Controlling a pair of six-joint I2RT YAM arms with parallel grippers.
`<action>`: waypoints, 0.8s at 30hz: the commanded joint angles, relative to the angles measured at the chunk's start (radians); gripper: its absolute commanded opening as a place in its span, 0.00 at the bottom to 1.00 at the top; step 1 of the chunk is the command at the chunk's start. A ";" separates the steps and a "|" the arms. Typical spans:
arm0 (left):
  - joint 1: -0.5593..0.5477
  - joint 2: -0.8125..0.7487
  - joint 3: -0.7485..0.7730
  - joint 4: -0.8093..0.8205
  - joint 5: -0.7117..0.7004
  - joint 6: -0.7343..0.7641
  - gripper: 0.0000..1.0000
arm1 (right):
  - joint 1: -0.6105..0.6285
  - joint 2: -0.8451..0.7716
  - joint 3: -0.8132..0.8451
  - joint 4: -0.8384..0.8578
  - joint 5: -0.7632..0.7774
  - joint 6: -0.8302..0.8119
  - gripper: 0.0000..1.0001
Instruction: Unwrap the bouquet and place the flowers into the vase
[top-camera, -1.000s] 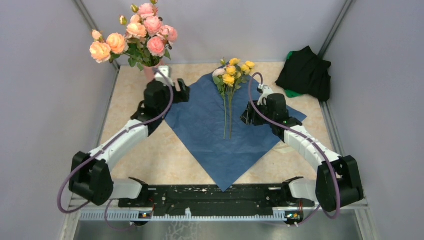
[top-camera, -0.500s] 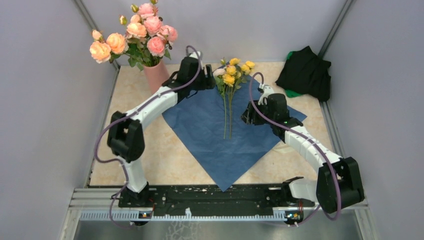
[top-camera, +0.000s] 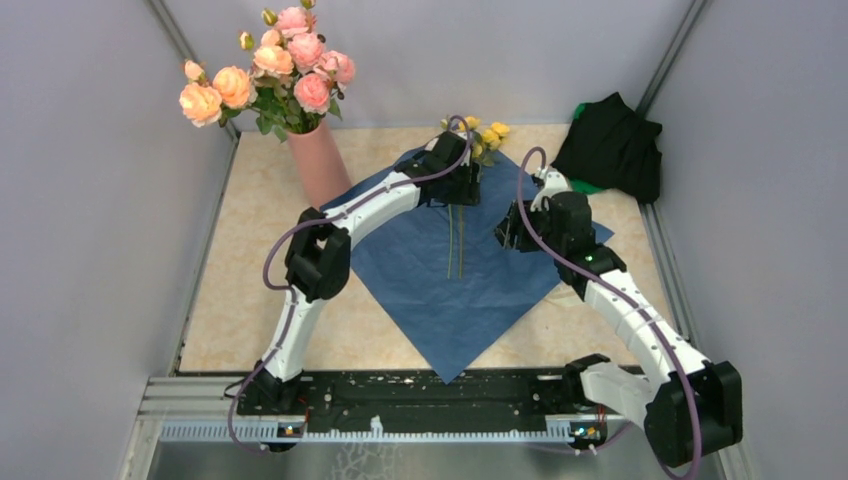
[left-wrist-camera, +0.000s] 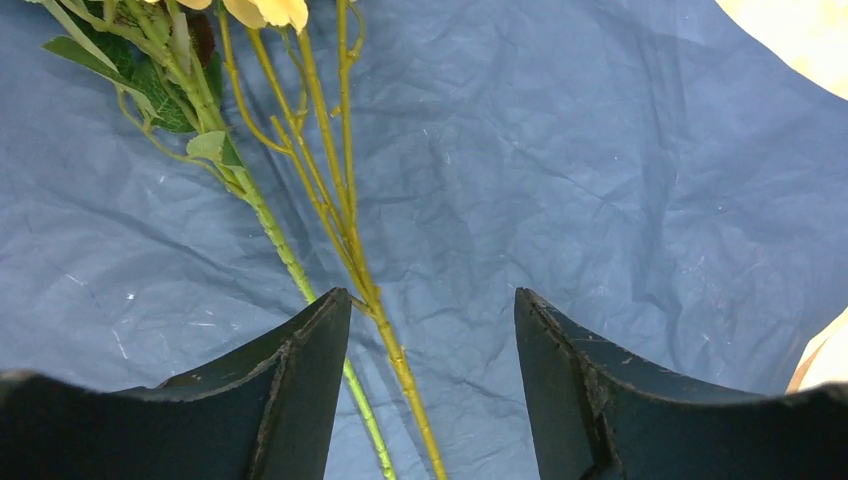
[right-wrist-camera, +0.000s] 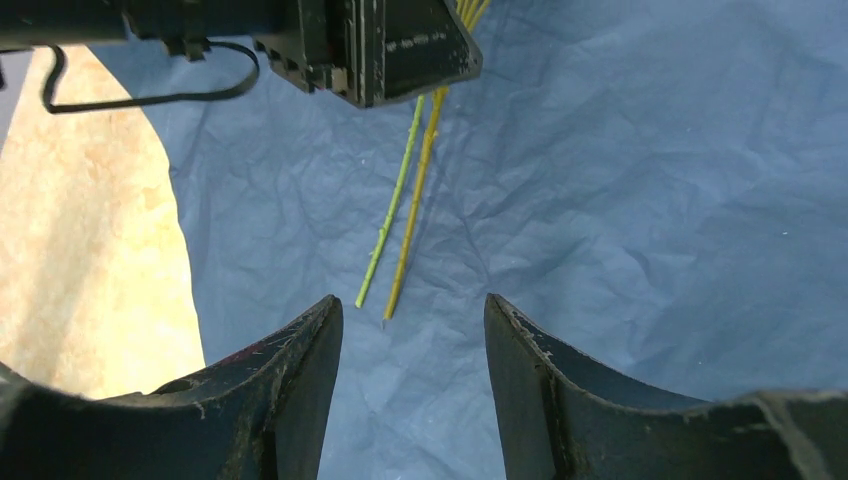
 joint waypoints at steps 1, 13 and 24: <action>-0.002 0.014 0.043 -0.021 -0.001 -0.030 0.67 | -0.009 -0.064 0.030 -0.019 0.043 -0.002 0.54; -0.002 0.074 0.002 0.049 0.034 -0.052 0.55 | -0.011 -0.096 0.021 -0.058 0.037 -0.010 0.54; -0.001 0.126 0.010 0.051 0.033 -0.065 0.65 | -0.010 -0.091 0.017 -0.056 0.034 -0.016 0.54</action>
